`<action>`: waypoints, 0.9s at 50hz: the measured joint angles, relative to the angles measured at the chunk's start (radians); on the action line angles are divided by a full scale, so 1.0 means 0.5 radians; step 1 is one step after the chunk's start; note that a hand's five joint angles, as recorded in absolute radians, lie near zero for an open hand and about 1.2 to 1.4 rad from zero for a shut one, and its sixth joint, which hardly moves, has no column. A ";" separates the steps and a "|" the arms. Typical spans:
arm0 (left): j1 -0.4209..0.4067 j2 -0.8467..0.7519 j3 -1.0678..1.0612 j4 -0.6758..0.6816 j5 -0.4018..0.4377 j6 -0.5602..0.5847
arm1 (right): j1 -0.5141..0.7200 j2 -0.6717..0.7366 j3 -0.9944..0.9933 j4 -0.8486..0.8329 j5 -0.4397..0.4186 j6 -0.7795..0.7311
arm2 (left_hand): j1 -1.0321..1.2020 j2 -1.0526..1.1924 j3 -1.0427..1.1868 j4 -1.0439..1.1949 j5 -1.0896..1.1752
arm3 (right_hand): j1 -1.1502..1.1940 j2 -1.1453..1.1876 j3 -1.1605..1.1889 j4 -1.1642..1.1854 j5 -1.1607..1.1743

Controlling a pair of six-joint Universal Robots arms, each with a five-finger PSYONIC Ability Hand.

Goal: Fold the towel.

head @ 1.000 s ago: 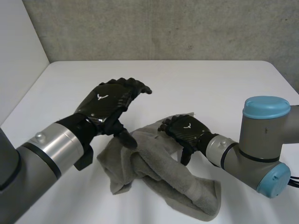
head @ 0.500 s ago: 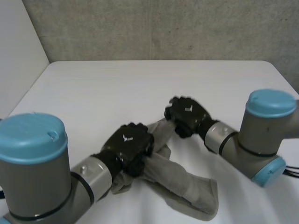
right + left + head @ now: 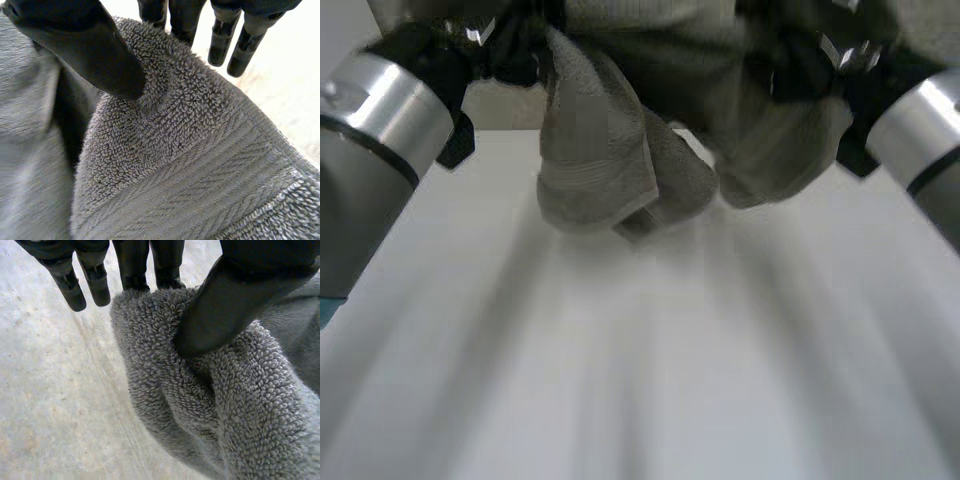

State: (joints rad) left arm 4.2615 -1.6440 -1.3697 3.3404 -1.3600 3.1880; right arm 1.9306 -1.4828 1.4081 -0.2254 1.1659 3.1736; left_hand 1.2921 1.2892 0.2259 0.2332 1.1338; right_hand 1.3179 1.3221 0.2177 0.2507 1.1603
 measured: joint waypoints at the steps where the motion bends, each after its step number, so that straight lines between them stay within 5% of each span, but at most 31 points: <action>1: 0.013 0.002 -0.035 0.011 0.017 0.000 | -0.003 -0.003 0.036 0.001 -0.019 -0.010 | 0.002 0.000 0.000 0.000 0.000 | 0.000 0.000 0.000 0.000 0.000; 4: 0.077 0.000 -0.222 0.048 0.091 0.001 | -0.017 -0.006 0.207 0.003 -0.099 -0.079 | -0.041 -0.043 0.000 0.000 -0.039 | 0.000 0.000 0.000 0.000 0.000; 9: 0.153 -0.052 -0.573 0.061 0.172 0.007 | -0.043 0.065 0.521 0.010 -0.188 -0.345 | -1.033 -0.994 0.000 0.000 -1.066 | 0.000 0.000 0.000 0.000 0.002; 13: 0.174 -0.122 -0.730 0.052 0.185 0.022 | -0.053 0.188 0.648 0.022 -0.193 -0.578 | -1.273 -1.237 0.000 0.000 -1.370 | -0.066 -0.091 0.000 0.000 -0.105; 19: 0.188 -0.223 -0.842 0.010 0.181 0.094 | -0.071 0.395 0.714 0.074 -0.113 -0.951 | -1.742 -1.741 0.000 0.000 -1.895 | -1.227 -1.235 0.000 0.000 -1.309; 22: 0.180 -0.234 -0.844 -0.024 0.174 0.139 | -0.073 0.437 0.713 0.090 -0.062 -1.025 | -1.872 -1.889 0.000 0.000 -2.063 | -1.331 -1.298 0.000 0.000 -1.427; 35: 0.003 -0.172 -0.773 -0.150 0.159 0.167 | -0.051 0.467 0.734 0.054 0.009 -0.840 | -1.930 -1.950 0.000 0.000 -2.099 | -1.342 -1.298 0.000 0.000 -1.426; 39: -0.065 -0.168 -0.755 -0.195 0.175 0.175 | -0.057 0.472 0.742 0.031 0.001 -0.688 | -1.771 -1.767 0.000 0.000 -1.798 | -1.216 -1.231 0.000 0.000 -1.231; 45: -0.076 -0.188 -0.711 -0.353 0.256 0.182 | -0.067 0.483 0.726 0.026 -0.041 -0.466 | -1.437 -1.428 0.000 0.000 -1.457 | -0.182 -0.183 0.000 0.000 -0.201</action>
State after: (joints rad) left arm 4.2237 -1.7381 -1.7249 3.1637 -1.2322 3.2791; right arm 1.8969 -1.2416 1.7714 -0.2123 1.1455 2.9407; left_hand 0.5737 0.5750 0.2259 0.2332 0.4054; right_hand 1.2268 1.2307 0.2177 0.2507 1.0601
